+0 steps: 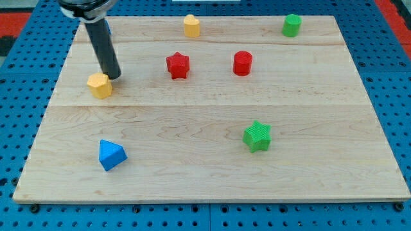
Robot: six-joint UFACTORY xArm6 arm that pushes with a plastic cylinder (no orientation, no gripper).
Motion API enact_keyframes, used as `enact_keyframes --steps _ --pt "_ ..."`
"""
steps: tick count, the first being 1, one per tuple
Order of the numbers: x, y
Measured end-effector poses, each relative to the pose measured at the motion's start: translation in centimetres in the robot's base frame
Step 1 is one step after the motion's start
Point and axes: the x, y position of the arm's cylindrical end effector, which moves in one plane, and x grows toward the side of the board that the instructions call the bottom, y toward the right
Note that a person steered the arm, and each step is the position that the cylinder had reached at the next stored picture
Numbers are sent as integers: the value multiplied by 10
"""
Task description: Move the red star vertical to the heart
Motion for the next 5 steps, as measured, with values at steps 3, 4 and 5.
enact_keyframes --steps 3,4,5 --pt "-25 59" --pt "-26 59" --pt "-27 59"
